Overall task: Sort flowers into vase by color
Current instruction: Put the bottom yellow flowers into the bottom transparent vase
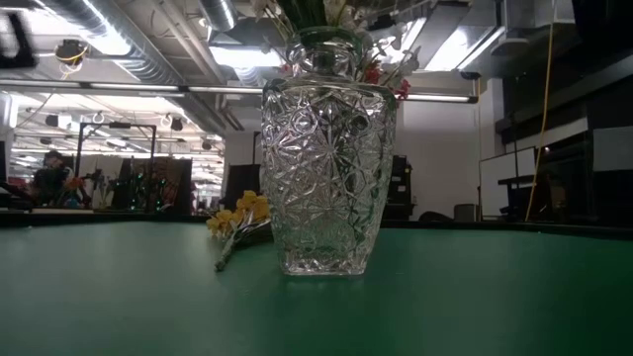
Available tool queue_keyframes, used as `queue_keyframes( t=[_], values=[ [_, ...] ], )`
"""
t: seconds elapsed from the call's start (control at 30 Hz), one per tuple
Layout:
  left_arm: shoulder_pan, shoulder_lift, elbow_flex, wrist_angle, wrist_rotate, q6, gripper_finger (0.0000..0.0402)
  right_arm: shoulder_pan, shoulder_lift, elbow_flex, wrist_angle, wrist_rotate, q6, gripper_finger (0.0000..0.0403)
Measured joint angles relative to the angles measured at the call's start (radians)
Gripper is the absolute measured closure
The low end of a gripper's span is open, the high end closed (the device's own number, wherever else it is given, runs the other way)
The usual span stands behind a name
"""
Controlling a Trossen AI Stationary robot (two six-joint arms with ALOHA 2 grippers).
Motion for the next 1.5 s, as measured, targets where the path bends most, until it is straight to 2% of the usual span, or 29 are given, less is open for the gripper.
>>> queue_keyframes(
  t=[0.23,0.4,0.83,0.9,1.0,1.13,1.2,1.27,1.3,1.5],
  values=[
    [0.033,0.0,0.0,0.297,-0.022,0.015,0.0401,0.0,0.0,0.0,0.0,0.0,0.0,0.0286],
    [0.06,0.0,0.0,0.492,-0.024,0.081,0.0401,0.0,0.0,0.0,-0.006,-0.001,0.0,0.0286],
    [0.215,0.0,0.0,0.507,-0.025,0.116,0.0401,0.0,-0.002,0.0,0.036,-0.007,0.0,0.0286],
    [0.238,0.0,0.0,0.507,0.005,0.116,0.0401,0.005,-0.002,0.0,0.023,-0.009,0.0,0.0286],
    [0.268,-0.015,0.0,0.5,0.118,0.116,0.0401,0.026,-0.002,0.0,-0.027,0.004,-0.049,0.0283],
    [0.294,-0.055,0.0,0.473,0.249,0.126,0.0401,0.088,-0.002,0.001,-0.082,0.149,-0.137,0.0276],
    [0.311,-0.089,0.0,0.425,0.275,0.147,0.0401,0.121,-0.002,0.02,-0.158,0.245,-0.186,0.0282],
    [0.329,-0.127,0.0,0.361,0.278,0.167,0.0401,0.139,-0.002,0.067,-0.33,0.348,-0.172,0.0299],
    [0.34,-0.146,0.0,0.329,0.278,0.179,0.0401,0.14,-0.002,0.101,-0.438,0.368,-0.137,0.031],
    [0.389,-0.266,0.0,0.162,0.272,0.257,0.0402,0.106,0.003,0.365,-1.025,0.294,0.068,0.0375]
  ],
)
